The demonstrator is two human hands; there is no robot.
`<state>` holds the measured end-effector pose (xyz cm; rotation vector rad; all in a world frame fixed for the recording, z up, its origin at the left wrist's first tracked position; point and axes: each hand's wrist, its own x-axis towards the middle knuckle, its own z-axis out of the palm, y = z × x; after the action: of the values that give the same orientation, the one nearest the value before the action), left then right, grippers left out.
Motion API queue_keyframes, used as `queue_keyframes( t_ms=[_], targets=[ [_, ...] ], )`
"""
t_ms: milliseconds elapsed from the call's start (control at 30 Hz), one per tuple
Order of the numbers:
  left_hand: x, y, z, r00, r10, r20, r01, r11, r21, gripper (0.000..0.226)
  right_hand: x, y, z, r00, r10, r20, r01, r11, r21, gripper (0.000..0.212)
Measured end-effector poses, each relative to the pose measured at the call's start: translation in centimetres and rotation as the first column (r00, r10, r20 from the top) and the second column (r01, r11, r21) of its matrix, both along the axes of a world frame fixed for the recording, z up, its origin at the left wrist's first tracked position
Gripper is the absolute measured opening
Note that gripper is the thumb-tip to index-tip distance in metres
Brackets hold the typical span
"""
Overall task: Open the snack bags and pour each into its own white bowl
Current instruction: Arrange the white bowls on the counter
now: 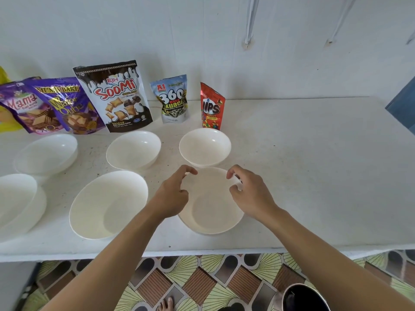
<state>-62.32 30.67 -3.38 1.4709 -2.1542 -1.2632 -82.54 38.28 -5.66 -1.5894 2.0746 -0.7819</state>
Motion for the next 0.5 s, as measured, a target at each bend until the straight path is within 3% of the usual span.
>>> queue_keyframes(
  t_ms=[67, 167, 367, 500],
  targets=[
    [-0.3, -0.7, 0.3, 1.000, -0.008, 0.017, 0.007, 1.000, 0.005, 0.047, -0.1, -0.4, 0.1, 1.000, -0.013, -0.005, 0.012, 1.000, -0.024, 0.010],
    [-0.6, -1.8, 0.8, 0.996, -0.056, 0.068, 0.055, 0.998, 0.014, 0.034, -0.4, -0.8, 0.2, 1.000, -0.030, 0.005, 0.031, 0.999, -0.027, 0.019],
    [-0.6, -3.2, 1.0, 0.979, -0.134, 0.154, 0.138, 0.990, -0.019, 0.028, -0.4, -1.2, 0.8, 0.994, -0.036, -0.099, 0.033, 0.999, -0.024, 0.034],
    [-0.6, -3.4, 1.1, 0.978, -0.154, 0.140, 0.158, 0.987, -0.015, 0.028, 0.0, -1.5, 1.0, 0.992, -0.027, -0.126, 0.024, 0.999, -0.028, 0.028]
  ],
)
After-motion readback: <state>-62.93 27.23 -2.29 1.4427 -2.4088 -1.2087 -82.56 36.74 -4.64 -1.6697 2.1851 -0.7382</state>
